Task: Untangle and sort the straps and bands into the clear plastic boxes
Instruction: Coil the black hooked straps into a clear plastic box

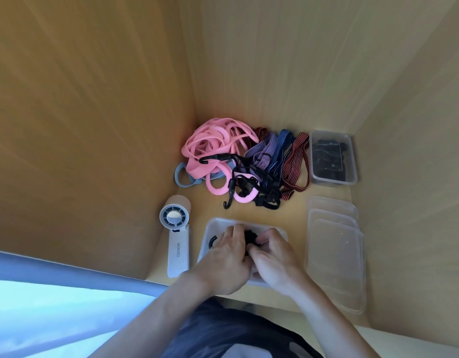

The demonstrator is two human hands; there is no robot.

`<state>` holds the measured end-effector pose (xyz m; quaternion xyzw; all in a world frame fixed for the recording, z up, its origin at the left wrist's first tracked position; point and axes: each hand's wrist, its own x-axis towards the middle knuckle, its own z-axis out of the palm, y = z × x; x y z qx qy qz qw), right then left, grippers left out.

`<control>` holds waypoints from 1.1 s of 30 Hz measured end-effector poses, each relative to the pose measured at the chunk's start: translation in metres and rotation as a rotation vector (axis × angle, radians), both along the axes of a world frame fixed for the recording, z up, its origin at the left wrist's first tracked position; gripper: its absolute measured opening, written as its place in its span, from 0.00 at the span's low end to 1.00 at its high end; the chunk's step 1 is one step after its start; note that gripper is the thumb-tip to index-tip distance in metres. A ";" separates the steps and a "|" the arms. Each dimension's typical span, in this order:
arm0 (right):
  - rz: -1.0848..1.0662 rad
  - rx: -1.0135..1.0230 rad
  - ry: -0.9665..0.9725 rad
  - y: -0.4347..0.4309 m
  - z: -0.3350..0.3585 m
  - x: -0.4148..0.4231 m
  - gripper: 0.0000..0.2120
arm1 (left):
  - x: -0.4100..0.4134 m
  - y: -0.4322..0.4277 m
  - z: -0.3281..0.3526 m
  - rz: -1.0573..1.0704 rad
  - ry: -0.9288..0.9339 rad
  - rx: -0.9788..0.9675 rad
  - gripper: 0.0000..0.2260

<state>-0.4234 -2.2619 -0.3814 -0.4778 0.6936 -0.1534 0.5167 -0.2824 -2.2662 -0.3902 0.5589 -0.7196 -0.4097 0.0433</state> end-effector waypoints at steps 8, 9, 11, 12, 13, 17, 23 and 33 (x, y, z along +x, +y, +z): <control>0.098 -0.016 0.088 0.000 0.000 0.012 0.12 | 0.022 0.020 -0.006 -0.060 -0.011 -0.355 0.19; 0.103 -0.013 0.090 0.000 0.000 0.012 0.13 | 0.023 0.020 -0.008 -0.050 -0.027 -0.405 0.20; 0.103 -0.005 0.077 0.000 -0.001 0.012 0.12 | 0.024 0.020 -0.008 -0.034 -0.049 -0.433 0.20; 0.101 -0.001 0.063 0.000 -0.002 0.012 0.12 | 0.024 0.019 -0.009 -0.028 -0.054 -0.438 0.20; 0.097 0.004 0.047 0.000 -0.002 0.012 0.12 | 0.025 0.018 -0.010 -0.027 -0.060 -0.451 0.20; 0.048 0.023 -0.018 -0.002 -0.004 0.008 0.11 | 0.028 0.012 -0.011 -0.071 -0.160 -0.545 0.21; -0.088 0.035 -0.113 -0.005 -0.006 -0.001 0.09 | 0.029 -0.001 -0.023 -0.012 -0.149 -0.590 0.21; -0.317 0.028 -0.244 -0.003 -0.013 -0.007 0.12 | 0.027 -0.008 -0.030 0.089 0.244 -0.397 0.16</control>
